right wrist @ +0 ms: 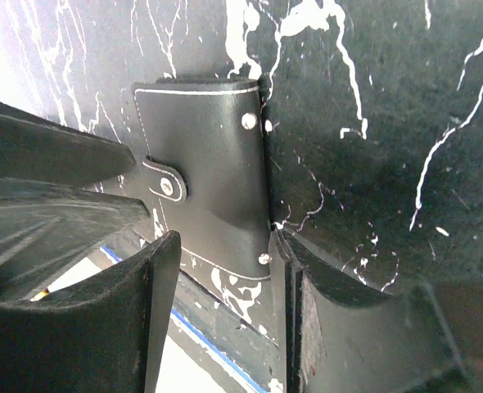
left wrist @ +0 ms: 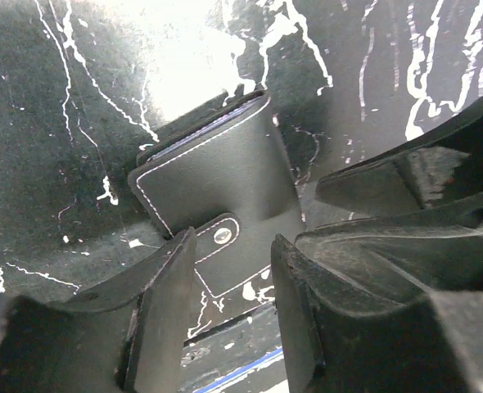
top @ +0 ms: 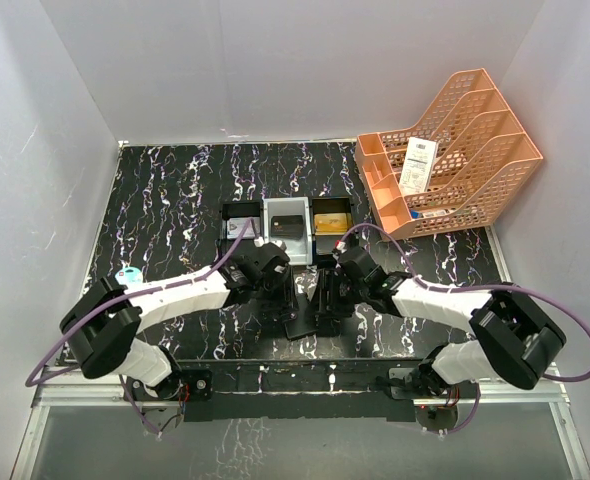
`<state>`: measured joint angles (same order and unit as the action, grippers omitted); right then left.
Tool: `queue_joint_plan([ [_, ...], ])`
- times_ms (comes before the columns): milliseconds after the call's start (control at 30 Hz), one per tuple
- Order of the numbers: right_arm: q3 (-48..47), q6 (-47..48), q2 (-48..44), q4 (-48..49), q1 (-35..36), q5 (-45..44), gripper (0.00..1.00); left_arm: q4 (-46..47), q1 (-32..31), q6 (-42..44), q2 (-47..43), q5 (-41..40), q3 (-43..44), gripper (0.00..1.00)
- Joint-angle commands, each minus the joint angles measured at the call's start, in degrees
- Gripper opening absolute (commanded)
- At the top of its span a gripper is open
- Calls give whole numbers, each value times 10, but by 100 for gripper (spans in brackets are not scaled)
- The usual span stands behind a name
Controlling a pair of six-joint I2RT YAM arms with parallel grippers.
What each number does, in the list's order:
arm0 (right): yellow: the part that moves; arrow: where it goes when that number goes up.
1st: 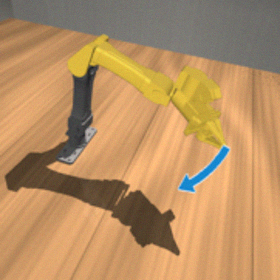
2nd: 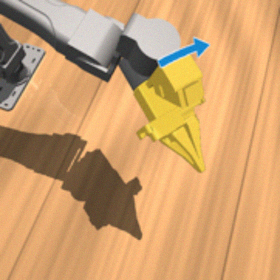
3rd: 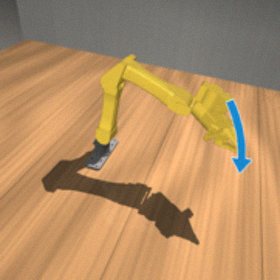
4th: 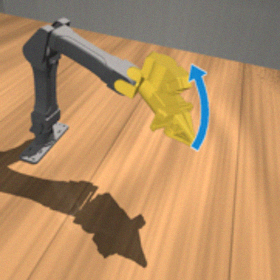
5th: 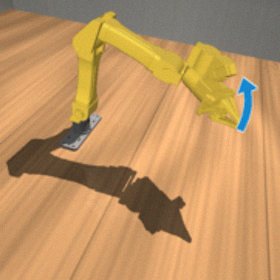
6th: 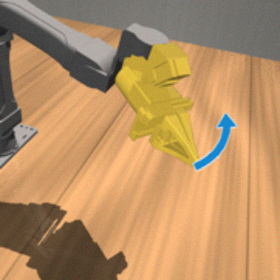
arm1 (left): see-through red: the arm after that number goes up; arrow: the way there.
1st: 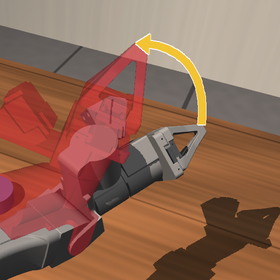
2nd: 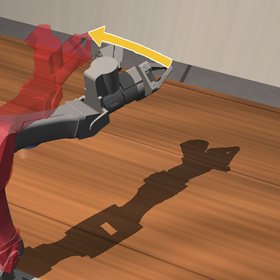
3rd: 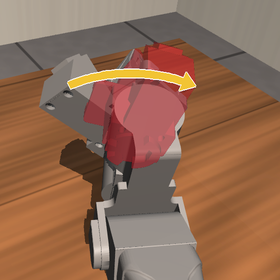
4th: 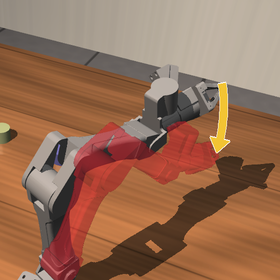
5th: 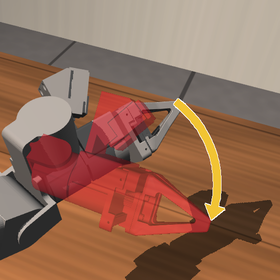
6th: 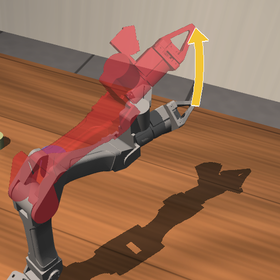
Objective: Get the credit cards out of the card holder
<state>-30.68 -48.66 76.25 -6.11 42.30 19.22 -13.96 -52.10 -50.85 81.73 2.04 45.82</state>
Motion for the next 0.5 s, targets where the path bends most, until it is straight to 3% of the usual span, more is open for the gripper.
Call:
queue_joint_plan([
  [0, -34, 16, 24, 15, -1, -19, 46, -24, -8, 12, 16, -15, 13, 39],
  [233, -15, 13, 66, 58, -1, 10, 46, -32, -18, 9, 49, -15, 9, 29],
  [467, 21, -29, 73, 153, -2, 76, 37, -26, -24, 8, 63, -16, 3, 22],
])
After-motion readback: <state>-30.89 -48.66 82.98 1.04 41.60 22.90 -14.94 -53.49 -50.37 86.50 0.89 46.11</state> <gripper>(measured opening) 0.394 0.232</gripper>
